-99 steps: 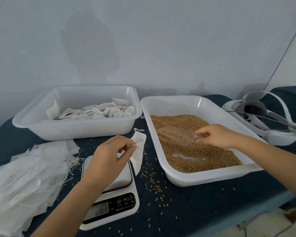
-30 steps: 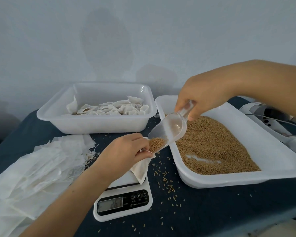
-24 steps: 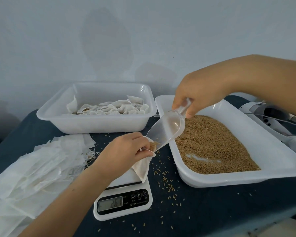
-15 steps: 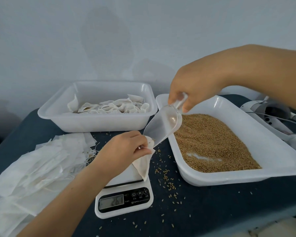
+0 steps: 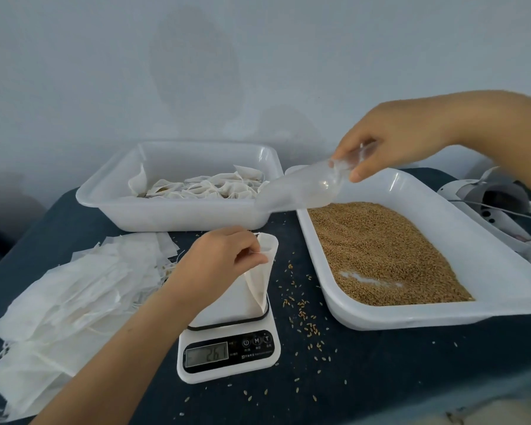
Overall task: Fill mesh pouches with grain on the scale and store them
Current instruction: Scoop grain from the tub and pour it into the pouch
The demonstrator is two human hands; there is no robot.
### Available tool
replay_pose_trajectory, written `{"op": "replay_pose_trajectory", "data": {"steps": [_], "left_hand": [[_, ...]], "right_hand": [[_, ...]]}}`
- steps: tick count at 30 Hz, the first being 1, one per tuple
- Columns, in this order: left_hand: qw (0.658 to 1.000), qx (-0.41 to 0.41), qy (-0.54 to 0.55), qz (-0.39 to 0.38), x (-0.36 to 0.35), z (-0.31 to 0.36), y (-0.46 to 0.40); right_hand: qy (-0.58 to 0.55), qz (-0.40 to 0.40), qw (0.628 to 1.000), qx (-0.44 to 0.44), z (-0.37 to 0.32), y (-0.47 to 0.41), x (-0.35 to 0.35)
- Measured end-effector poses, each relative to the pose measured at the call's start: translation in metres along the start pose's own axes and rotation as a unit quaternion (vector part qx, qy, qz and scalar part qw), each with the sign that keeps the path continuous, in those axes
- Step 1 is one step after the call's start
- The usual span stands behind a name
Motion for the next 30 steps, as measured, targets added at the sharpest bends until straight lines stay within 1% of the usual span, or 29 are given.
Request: {"op": "replay_pose_trajectory", "data": {"steps": [3, 6, 9, 12, 14, 17, 19, 21, 23, 25, 30], "left_hand": [[0.999, 0.021, 0.026, 0.006, 0.008, -0.01, 0.001], [0.99, 0.065, 0.122, 0.021, 0.022, -0.024, 0.002], [0.973, 0.113, 0.198, 0.045, 0.037, -0.041, 0.002], [0.958, 0.1, 0.266, 0.039, 0.046, -0.044, 0.002], [0.94, 0.092, 0.323, 0.055, 0.05, -0.046, 0.003], [0.92, 0.097, 0.374, 0.067, 0.049, -0.052, 0.007], [0.913, 0.104, 0.386, 0.079, 0.047, -0.054, 0.008], [0.918, 0.106, 0.375, 0.078, 0.043, -0.053, 0.008], [0.924, 0.106, 0.36, 0.072, 0.037, -0.05, 0.007], [0.925, 0.107, 0.358, 0.068, 0.031, -0.046, 0.006], [0.925, 0.118, 0.359, 0.041, 0.016, -0.039, 0.004]], "right_hand": [[-0.067, 0.016, 0.997, -0.033, 0.038, 0.006, -0.018], [-0.136, 0.023, 0.988, -0.07, 0.072, 0.013, -0.043], [-0.174, 0.01, 0.978, -0.117, 0.105, 0.017, -0.075], [-0.186, -0.015, 0.969, -0.163, 0.131, 0.018, -0.108], [-0.181, -0.031, 0.967, -0.177, 0.142, 0.018, -0.125], [-0.164, -0.068, 0.965, -0.193, 0.154, 0.019, -0.145], [-0.131, -0.101, 0.964, -0.209, 0.161, 0.019, -0.154], [-0.079, -0.138, 0.963, -0.218, 0.164, 0.015, -0.164], [-0.057, -0.159, 0.963, -0.212, 0.163, 0.009, -0.173], [-0.06, -0.159, 0.966, -0.197, 0.157, 0.0, -0.178], [-0.093, -0.125, 0.977, -0.143, 0.131, -0.03, -0.18]]}}
Point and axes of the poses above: each hand's wrist, its own y-axis away from the middle knuckle, its own x-axis out of the back of the hand, z = x × y, the point moved 7 cm from there along -y, towards the middle knuckle, and after that the axes turned 10 degrees about -z, right-handed, at the moved point
